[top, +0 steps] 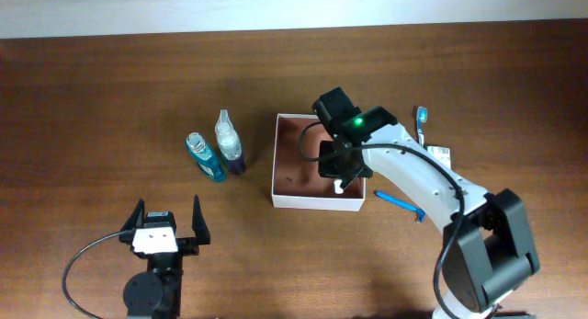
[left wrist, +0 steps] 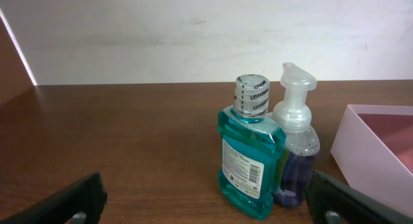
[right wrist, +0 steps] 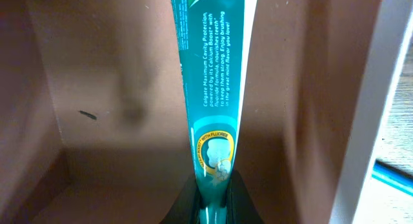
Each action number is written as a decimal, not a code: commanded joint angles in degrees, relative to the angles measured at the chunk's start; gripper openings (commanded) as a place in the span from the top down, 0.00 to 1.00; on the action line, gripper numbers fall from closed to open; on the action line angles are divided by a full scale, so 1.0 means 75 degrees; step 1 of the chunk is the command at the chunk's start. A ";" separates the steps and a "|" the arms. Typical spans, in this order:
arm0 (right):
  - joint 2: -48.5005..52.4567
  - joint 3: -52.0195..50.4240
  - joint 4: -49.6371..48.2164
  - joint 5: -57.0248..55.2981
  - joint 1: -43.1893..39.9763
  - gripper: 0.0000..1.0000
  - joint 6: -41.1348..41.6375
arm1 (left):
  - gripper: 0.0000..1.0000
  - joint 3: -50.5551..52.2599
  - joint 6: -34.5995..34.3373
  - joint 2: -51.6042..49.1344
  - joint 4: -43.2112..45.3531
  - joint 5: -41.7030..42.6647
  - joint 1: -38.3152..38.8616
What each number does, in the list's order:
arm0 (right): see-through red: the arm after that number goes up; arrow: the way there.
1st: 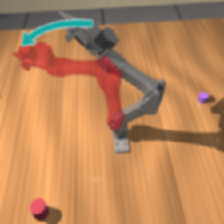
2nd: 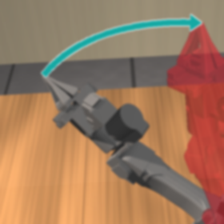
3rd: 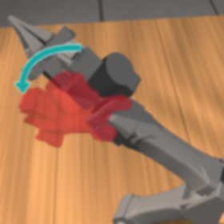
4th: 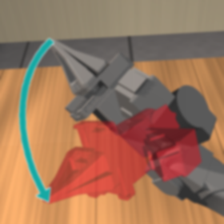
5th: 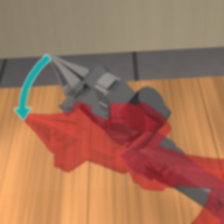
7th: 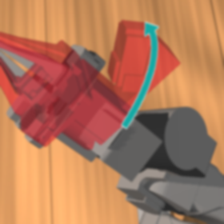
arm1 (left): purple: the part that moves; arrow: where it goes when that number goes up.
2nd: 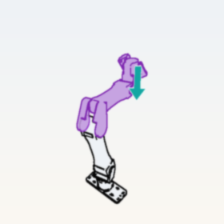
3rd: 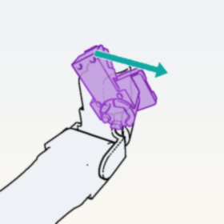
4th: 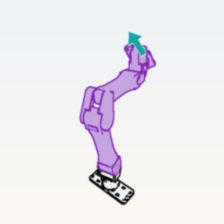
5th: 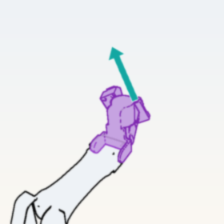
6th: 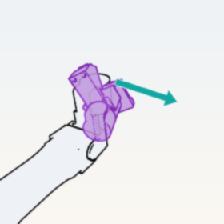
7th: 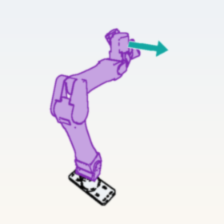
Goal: Pack container
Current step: 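Lower the tube into the box and open the right gripper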
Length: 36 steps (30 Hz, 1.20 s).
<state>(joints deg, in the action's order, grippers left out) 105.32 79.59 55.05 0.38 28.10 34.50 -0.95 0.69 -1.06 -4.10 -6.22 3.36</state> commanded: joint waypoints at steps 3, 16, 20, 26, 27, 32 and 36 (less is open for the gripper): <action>0.0082 -0.0044 -0.0041 -0.0289 -0.0160 0.95 0.0067 | 0.01 0.0058 0.0149 0.0058 0.0000 0.0079 0.0000; 0.0082 -0.0041 -0.0329 -0.0385 -0.0262 0.95 -0.0274 | 0.00 0.0058 0.0149 0.0058 0.0000 0.0079 0.0000; 0.0082 -0.0044 -0.0402 -0.0408 -0.0262 0.94 -0.0367 | 0.00 0.0058 0.0149 0.0058 0.0000 0.0082 0.0000; 0.0082 -0.0041 -0.0431 -0.0551 -0.0265 0.89 -0.0440 | 0.00 0.0058 0.0146 0.0058 0.0000 0.0079 0.0000; 0.0082 -0.0044 -0.0455 -0.0548 -0.0262 0.89 -0.0539 | 0.00 0.0058 0.0149 0.0058 0.0000 0.0079 0.0000; 0.0082 -0.0044 -0.0525 -0.0554 -0.0265 0.88 -0.0571 | 0.00 0.0058 0.0149 0.0058 0.0000 0.0079 0.0000; 0.0082 -0.0044 -0.0545 -0.0548 -0.0262 0.89 -0.0574 | 0.00 0.0058 0.0149 0.0058 0.0000 0.0079 0.0000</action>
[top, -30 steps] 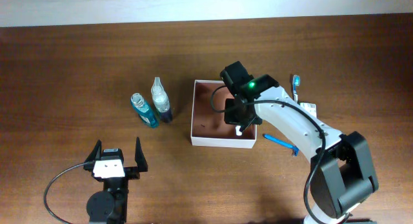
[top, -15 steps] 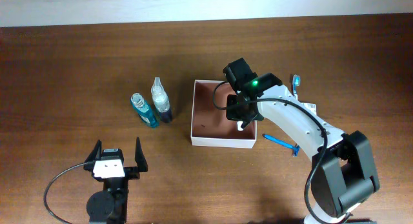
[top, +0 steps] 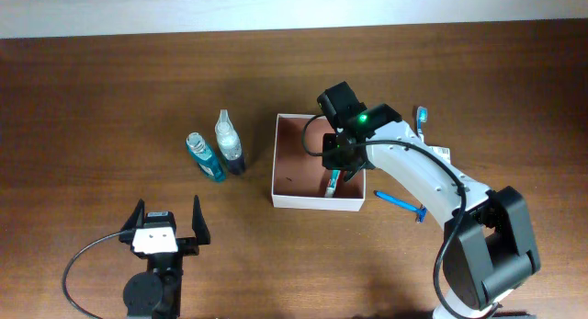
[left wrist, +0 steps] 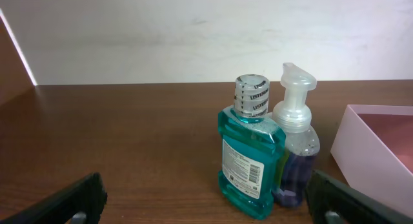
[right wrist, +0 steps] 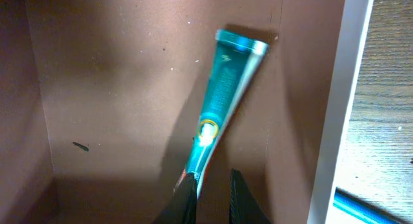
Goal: Pack container
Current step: 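Lower the tube into the box and open the right gripper, then move the right gripper back over the blue razor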
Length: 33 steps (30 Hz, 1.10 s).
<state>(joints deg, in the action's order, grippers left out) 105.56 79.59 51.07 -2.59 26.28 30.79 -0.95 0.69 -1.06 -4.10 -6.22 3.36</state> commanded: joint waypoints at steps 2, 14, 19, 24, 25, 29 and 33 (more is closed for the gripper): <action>0.0050 -0.0041 -0.0023 -0.0146 -0.0020 0.88 -0.0251 | 0.01 0.0058 0.0149 0.0058 0.0000 0.0079 0.0000; -0.0676 0.1562 0.2107 -0.0149 -0.0321 0.89 -0.1629 | 0.00 0.0058 0.0149 0.0058 0.0000 0.0079 0.0000; -0.1035 0.1562 0.2830 -0.0143 -0.1026 0.88 -0.2626 | 0.00 0.0058 0.0149 0.0058 0.0000 0.0079 0.0000; -0.1055 0.1550 0.3395 0.0650 -0.1766 0.89 -0.3681 | 0.00 0.0058 0.0149 0.0058 0.0000 0.0079 0.0000; -0.1055 0.1515 0.3462 0.0895 -0.1880 0.89 -0.3946 | 0.00 0.0058 0.0149 0.0058 0.0000 0.0079 0.0000; -0.1055 0.1137 0.3555 0.1090 -0.2264 0.89 -0.4462 | 0.01 0.0058 0.0149 0.0058 0.0000 0.0079 0.0000; -0.1052 0.0562 0.3381 0.1087 -0.2535 0.89 -0.4482 | 0.01 0.0058 0.0149 0.0058 0.0000 0.0079 0.0000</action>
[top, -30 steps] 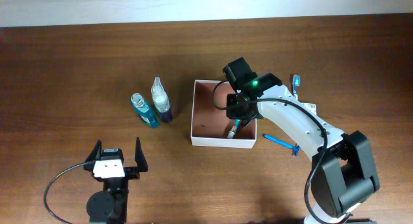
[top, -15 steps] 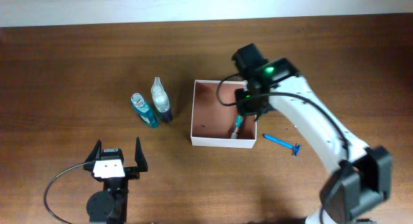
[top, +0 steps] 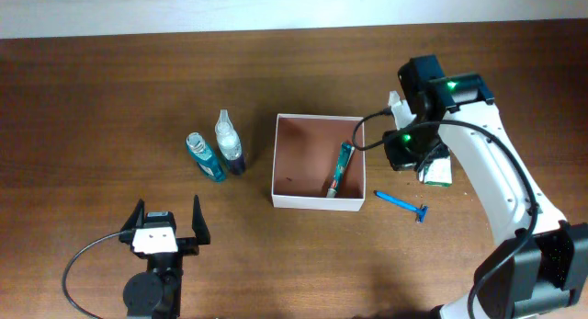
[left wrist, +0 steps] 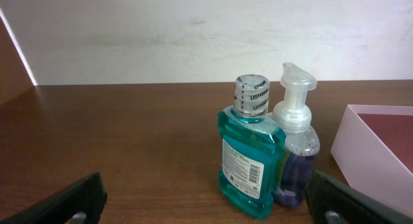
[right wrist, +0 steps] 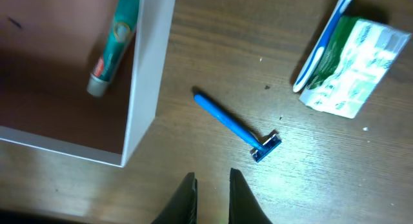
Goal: Pack container
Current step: 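Move the right gripper back over the blue razor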
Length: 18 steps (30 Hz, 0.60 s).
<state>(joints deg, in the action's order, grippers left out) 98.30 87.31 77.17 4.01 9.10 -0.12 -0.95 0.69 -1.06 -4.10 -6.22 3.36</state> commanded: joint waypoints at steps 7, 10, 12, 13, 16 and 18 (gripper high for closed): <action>-0.0073 -0.1670 -0.0682 0.0149 -0.0376 0.83 -0.1393 | 0.00 0.0058 0.0149 0.0058 0.0000 0.0079 0.0000; -0.0073 -0.2124 -0.1125 0.0152 -0.0376 0.81 -0.1967 | 0.00 0.0058 0.0149 0.0058 0.0000 0.0079 0.0000; -0.0073 -0.2311 -0.1384 0.0152 -0.0376 0.81 -0.2206 | 0.01 0.0058 0.0149 0.0058 0.0000 0.0079 0.0000; -0.0073 -0.2387 -0.1510 0.0154 -0.0376 0.80 -0.2317 | 0.00 0.0058 0.0149 0.0058 0.0000 0.0079 0.0000; -0.0073 -0.2547 -0.1897 0.0154 -0.0376 0.79 -0.2742 | 0.00 0.0058 0.0146 0.0058 0.0000 0.0079 0.0000; -0.0073 -0.2582 -0.2104 0.0157 -0.0376 0.79 -0.2935 | 0.00 0.0058 0.0149 0.0058 0.0000 0.0079 0.0000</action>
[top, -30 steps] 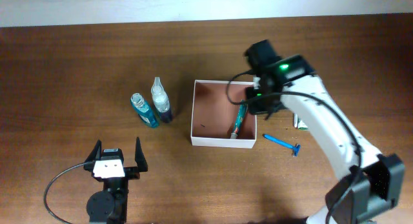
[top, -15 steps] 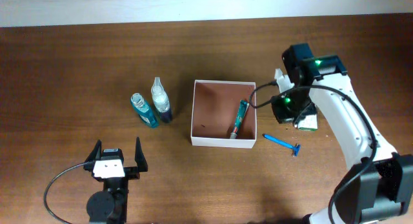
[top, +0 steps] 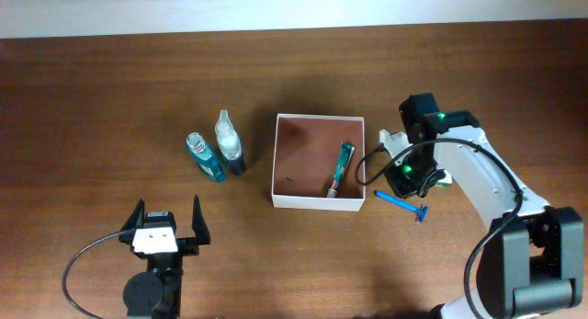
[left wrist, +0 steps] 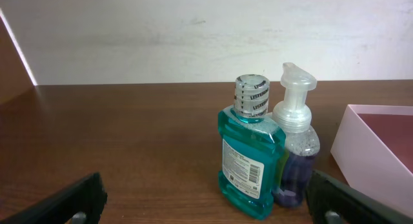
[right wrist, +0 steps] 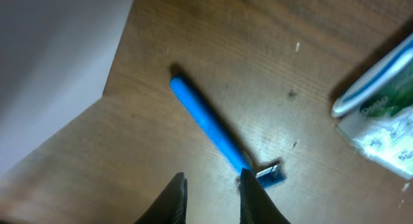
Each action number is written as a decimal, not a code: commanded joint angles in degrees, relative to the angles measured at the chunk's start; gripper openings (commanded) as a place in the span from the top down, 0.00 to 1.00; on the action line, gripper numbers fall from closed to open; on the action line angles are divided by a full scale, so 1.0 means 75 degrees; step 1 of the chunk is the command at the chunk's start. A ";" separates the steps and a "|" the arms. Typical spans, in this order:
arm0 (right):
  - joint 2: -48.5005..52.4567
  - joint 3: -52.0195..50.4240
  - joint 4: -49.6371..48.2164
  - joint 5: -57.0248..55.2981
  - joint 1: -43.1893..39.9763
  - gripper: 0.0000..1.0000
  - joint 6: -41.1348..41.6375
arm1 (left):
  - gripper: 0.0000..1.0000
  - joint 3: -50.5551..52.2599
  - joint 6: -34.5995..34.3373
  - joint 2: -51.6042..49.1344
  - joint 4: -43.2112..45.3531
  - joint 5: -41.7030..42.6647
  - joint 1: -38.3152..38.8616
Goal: Pack container
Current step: 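Move the right gripper back over the blue razor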
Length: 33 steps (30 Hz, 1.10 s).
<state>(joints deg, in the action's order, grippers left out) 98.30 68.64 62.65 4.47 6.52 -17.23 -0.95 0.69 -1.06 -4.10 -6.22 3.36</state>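
Note:
The white box [top: 285,195] with a brown inside holds the teal toothpaste tube [top: 339,168]. A blue razor [right wrist: 210,130] lies on the table right of the box, also in the overhead view [top: 401,205]. My right gripper [right wrist: 211,185] hangs low over it, open, with the right fingertip beside the razor's head and nothing between the fingers. The mouthwash bottle [left wrist: 248,159] and the soap pump bottle [left wrist: 297,153] stand left of the box. My left gripper [left wrist: 206,211] rests open at the table's front left, facing them.
A toothbrush [right wrist: 371,88] and a green packet [right wrist: 387,137] lie right of the razor, partly under my right arm in the overhead view. The box's white wall [right wrist: 58,69] stands close on the left of my right gripper.
My right gripper has come down closer to the table, over the razor, and its fingers stand a little wider apart. The left arm and the bottles have not moved.
My right gripper was shut on the toothpaste tube inside the box. Then the tube leaned on the box floor with the fingers at its cap end. Then the gripper was outside, above the razor, with the tube left in the box. Now it is low over the razor.

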 commanded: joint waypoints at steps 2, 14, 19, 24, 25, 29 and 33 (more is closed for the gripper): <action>-0.0073 -0.0131 -0.0434 0.0093 -0.0032 0.79 -0.0973 | 0.00 0.0058 0.0146 0.0058 0.0000 0.0079 0.0000; -0.0070 -0.0169 -0.0484 0.0122 -0.0198 0.79 -0.1711 | 0.00 0.0058 0.0149 0.0058 0.0000 0.0079 0.0000; -0.0070 -0.0169 -0.0504 0.0192 -0.0679 0.79 -0.1737 | 0.00 0.0058 0.0149 0.0058 0.0000 0.0079 0.0000; -0.0073 -0.0166 -0.0510 0.0487 -0.1058 0.79 -0.1734 | 0.00 0.0058 0.0149 0.0058 0.0003 0.0079 0.0000; -0.0073 -0.0163 -0.0542 0.0522 -0.1075 0.79 -0.1734 | 0.00 0.0058 0.0149 0.0058 0.0000 0.0079 0.0000; -0.0073 -0.0163 -0.0595 0.0495 -0.1075 0.54 -0.1731 | 0.01 0.0058 0.0149 0.0058 0.0000 0.0079 0.0000; -0.0073 -0.0163 -0.0766 0.0647 -0.1072 0.30 -0.1702 | 0.00 0.0058 0.0149 0.0058 0.0000 0.0079 0.0000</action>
<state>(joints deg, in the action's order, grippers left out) 98.30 67.90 57.60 7.53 -1.41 -29.93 -0.95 0.69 -1.06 -4.10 -6.22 3.36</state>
